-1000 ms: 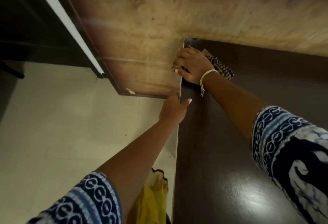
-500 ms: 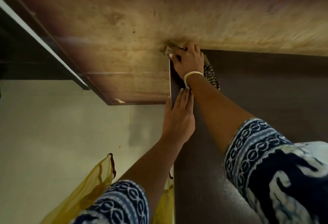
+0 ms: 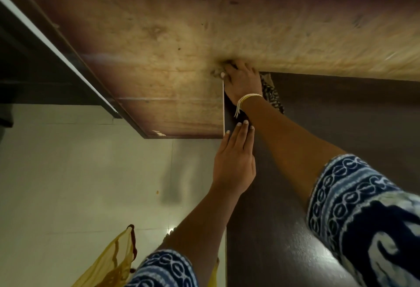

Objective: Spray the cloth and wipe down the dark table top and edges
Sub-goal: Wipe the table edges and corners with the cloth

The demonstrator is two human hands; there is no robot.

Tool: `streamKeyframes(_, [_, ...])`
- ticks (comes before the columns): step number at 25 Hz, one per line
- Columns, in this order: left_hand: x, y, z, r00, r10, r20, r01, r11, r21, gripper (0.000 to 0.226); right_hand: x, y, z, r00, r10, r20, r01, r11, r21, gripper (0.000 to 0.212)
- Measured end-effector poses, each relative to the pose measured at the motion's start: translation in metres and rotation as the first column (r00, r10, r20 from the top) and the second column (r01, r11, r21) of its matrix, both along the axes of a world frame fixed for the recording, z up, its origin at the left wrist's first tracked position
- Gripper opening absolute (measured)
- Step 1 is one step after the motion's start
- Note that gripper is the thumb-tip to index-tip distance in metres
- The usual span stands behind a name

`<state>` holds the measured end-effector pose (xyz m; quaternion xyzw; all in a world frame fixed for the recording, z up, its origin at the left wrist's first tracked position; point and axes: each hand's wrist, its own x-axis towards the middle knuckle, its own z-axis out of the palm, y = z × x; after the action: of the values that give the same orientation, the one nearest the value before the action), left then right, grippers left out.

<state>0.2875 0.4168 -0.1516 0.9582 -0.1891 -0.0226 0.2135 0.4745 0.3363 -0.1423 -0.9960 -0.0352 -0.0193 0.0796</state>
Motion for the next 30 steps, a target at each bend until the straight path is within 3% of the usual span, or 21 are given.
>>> streamKeyframes(2, [0.001,0.000,0.001,1.000,0.008,0.007,-0.008,1.000,0.003,0.058,0.004,0.005,0.005,0.959,0.268,-0.093,-0.278,0.953,-0.120,0.038])
streamKeyframes(5, [0.001,0.001,0.001,1.000,0.013,0.009,-0.014,1.000,0.018,0.060,-0.001,-0.001,0.010,0.762,0.630,-0.150,-0.648,0.740,-0.181,0.046])
streamKeyframes(7, [0.003,-0.001,0.000,1.000,0.019,0.010,-0.019,1.000,0.024,0.060,-0.004,-0.012,0.007,0.641,0.753,-0.149,-0.767,0.619,-0.170,0.044])
streamKeyframes(8, [0.004,-0.002,0.001,1.000,0.023,0.010,-0.023,0.999,0.026,0.059,-0.001,-0.016,0.005,0.629,0.767,-0.130,-0.776,0.608,-0.166,0.043])
streamKeyframes(11, [0.005,-0.001,0.001,1.000,0.008,0.005,-0.009,1.000,0.023,0.060,0.017,-0.024,0.005,0.746,0.662,-0.063,-0.662,0.730,-0.168,0.049])
streamKeyframes(14, [0.002,-0.001,-0.002,1.000,0.022,0.007,-0.022,1.000,0.013,0.060,0.027,-0.029,0.004,0.871,0.480,-0.103,-0.490,0.865,-0.110,0.051])
streamKeyframes(18, [0.001,-0.002,-0.001,0.999,0.031,0.023,-0.032,0.999,0.005,0.059,0.027,-0.029,0.003,0.956,0.284,-0.069,-0.288,0.956,-0.055,0.050])
streamKeyframes(23, [0.001,-0.001,-0.005,0.998,0.031,0.048,-0.031,0.999,0.010,0.059,0.014,-0.072,-0.001,0.995,0.096,0.020,-0.094,0.992,-0.088,0.052])
streamKeyframes(28, [0.000,-0.001,-0.009,0.996,0.052,0.069,-0.050,0.998,-0.031,0.058,-0.019,-0.113,-0.007,0.949,-0.312,0.039,0.314,0.946,-0.080,0.051])
streamKeyframes(30, [0.001,0.000,-0.009,0.996,0.050,0.075,-0.047,0.998,-0.042,0.057,-0.030,-0.099,0.000,0.948,-0.319,-0.009,0.319,0.948,-0.017,0.053])
